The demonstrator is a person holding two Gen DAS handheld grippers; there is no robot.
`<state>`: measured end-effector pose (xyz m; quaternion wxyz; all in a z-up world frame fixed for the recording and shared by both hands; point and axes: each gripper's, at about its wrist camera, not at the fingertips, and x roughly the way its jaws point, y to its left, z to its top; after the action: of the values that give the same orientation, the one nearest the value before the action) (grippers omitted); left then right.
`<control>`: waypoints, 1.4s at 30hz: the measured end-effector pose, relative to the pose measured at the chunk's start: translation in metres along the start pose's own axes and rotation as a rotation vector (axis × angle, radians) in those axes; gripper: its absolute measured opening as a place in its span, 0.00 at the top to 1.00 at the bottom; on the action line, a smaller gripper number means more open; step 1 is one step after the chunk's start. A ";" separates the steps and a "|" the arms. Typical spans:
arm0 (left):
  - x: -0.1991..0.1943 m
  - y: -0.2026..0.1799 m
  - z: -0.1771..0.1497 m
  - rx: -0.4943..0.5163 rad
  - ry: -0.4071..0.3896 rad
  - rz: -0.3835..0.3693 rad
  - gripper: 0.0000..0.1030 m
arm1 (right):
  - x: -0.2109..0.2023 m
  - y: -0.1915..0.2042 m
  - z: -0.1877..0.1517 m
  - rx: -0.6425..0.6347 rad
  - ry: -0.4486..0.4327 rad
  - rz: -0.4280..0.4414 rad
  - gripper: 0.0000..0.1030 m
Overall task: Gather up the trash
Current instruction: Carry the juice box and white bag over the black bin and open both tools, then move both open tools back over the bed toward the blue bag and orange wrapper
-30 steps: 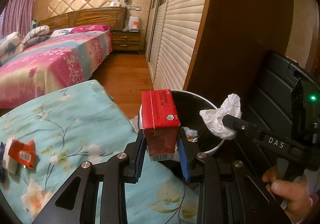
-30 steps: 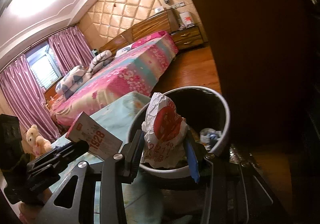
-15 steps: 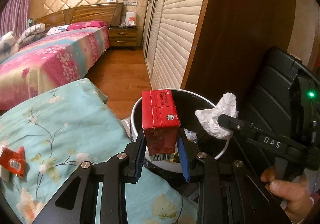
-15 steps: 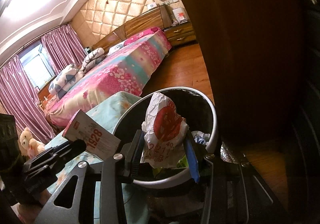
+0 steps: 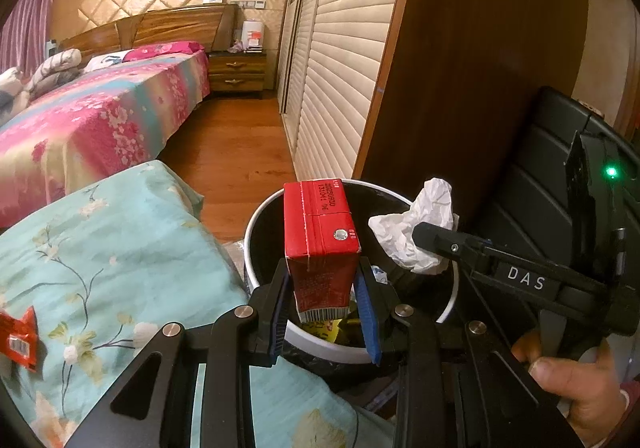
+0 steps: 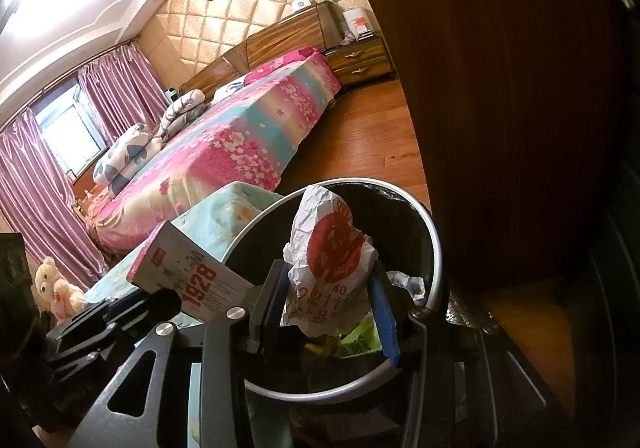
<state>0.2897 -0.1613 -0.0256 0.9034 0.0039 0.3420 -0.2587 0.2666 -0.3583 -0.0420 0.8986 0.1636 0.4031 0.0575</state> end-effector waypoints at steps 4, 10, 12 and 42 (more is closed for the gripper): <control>0.004 0.001 -0.001 -0.004 0.011 -0.009 0.71 | 0.003 -0.003 0.000 0.002 0.011 -0.004 0.59; 0.009 0.000 0.001 -0.009 0.029 -0.009 0.66 | 0.010 -0.007 0.003 0.020 0.043 0.002 0.51; 0.008 0.000 0.001 -0.019 0.032 -0.005 0.57 | 0.010 -0.009 0.004 0.030 0.046 0.001 0.43; -0.116 0.083 -0.087 -0.279 -0.016 0.208 0.42 | 0.012 0.111 -0.055 -0.125 0.097 0.175 0.21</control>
<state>0.2017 -0.0194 -0.0341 0.9197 -0.0883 0.3653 -0.1137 0.2369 -0.2374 -0.0462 0.8779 0.1388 0.4260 0.1688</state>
